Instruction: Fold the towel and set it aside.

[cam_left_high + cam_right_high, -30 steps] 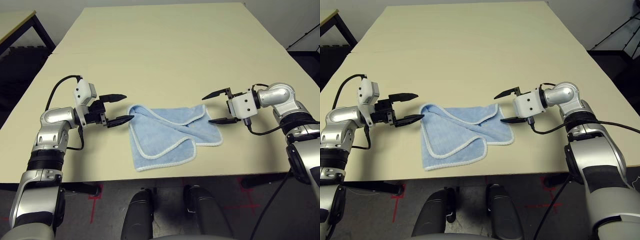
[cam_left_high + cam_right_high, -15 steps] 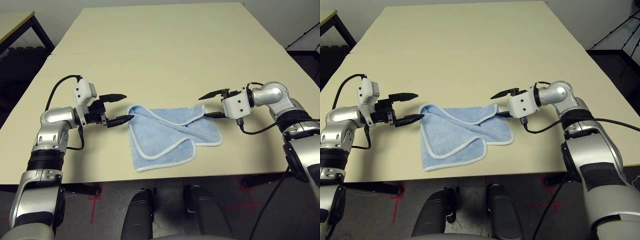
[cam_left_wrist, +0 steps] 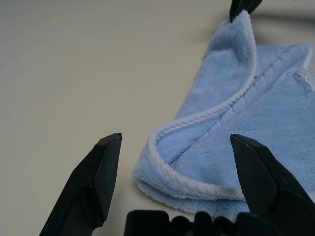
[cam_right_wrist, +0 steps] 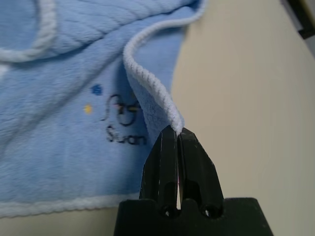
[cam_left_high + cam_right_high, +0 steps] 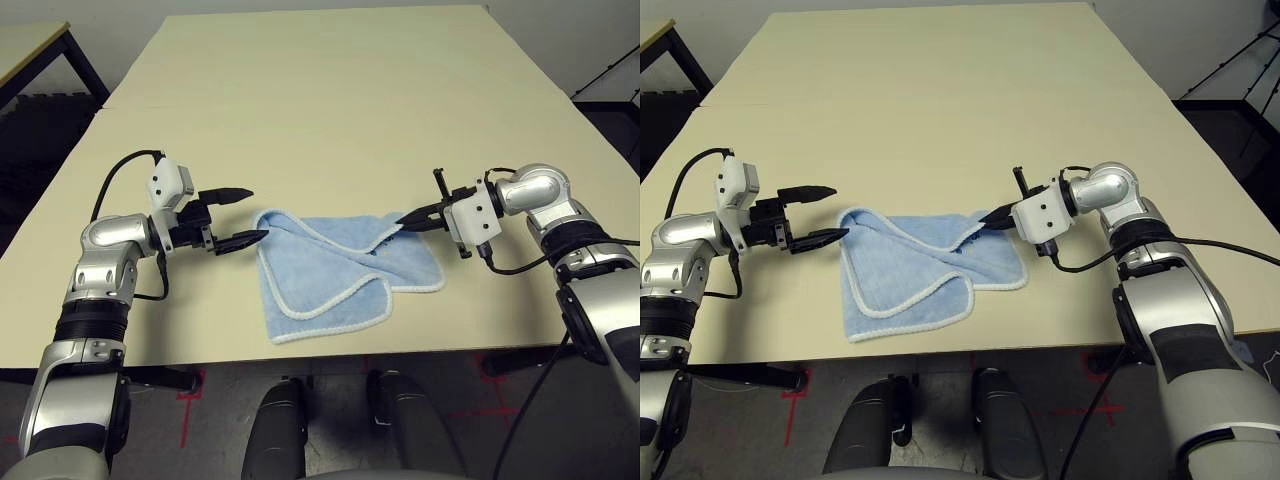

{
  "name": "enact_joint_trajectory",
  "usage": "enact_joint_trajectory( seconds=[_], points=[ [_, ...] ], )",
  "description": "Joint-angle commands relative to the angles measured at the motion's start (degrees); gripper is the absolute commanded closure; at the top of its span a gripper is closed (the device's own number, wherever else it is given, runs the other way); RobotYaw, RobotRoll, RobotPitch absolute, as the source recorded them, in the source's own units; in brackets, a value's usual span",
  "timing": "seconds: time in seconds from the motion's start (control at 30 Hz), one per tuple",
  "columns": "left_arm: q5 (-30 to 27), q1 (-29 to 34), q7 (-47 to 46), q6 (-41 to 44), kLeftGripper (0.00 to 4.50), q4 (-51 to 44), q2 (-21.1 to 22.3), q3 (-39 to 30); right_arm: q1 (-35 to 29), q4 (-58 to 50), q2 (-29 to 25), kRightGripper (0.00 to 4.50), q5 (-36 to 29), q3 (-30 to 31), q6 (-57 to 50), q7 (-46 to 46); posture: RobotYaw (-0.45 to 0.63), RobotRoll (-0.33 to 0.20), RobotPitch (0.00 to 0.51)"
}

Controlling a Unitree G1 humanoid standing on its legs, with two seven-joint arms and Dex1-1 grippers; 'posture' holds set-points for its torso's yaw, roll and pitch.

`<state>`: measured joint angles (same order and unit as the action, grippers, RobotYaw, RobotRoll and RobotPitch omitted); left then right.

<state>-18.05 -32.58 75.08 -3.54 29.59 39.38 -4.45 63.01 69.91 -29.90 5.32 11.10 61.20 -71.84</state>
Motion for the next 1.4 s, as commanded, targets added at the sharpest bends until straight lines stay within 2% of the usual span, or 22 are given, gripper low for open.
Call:
enact_joint_trajectory(
  seconds=[0.03, 0.33, 0.73, 0.93, 1.13, 1.4],
  points=[
    [0.2, 0.9, -0.7, 0.9, 0.0, -0.8, -0.4, 0.3, 0.9, 1.0, -0.8, 4.48, 0.9, -2.4, -3.8, 9.0, 0.02, 0.0, 0.168],
    [-0.9, 0.0, -2.9, 6.4, 0.0, -2.6, -2.6, 0.6, 1.7, -0.4, 0.5, 4.48, 1.1, -4.1, -5.6, 18.4, 0.02, 0.0, 0.167],
    [-0.3, -2.1, -4.9, 7.8, 0.0, -2.2, -6.6, 1.6, 12.8, -1.2, 5.1, 4.48, -0.6, -8.9, -10.1, 31.9, 0.01, 0.0, 0.167],
    [-0.3, -2.8, -5.8, 8.4, 0.0, -2.1, -8.6, 2.0, 15.9, -1.9, 7.8, 4.48, -1.6, -9.6, -10.1, 32.9, 0.01, 0.0, 0.168],
    [0.0, -3.9, -9.2, 8.2, 0.0, -1.2, -9.8, 0.9, 20.0, -2.1, 7.9, 4.48, -2.5, -11.1, -9.8, 34.6, 0.01, 0.0, 0.168],
    [-0.5, -7.6, -16.5, 10.4, 0.0, 2.6, -10.3, -1.6, 19.9, -2.8, 8.5, 4.48, -3.7, -11.4, -9.4, 32.6, 0.01, 0.0, 0.165]
  ],
)
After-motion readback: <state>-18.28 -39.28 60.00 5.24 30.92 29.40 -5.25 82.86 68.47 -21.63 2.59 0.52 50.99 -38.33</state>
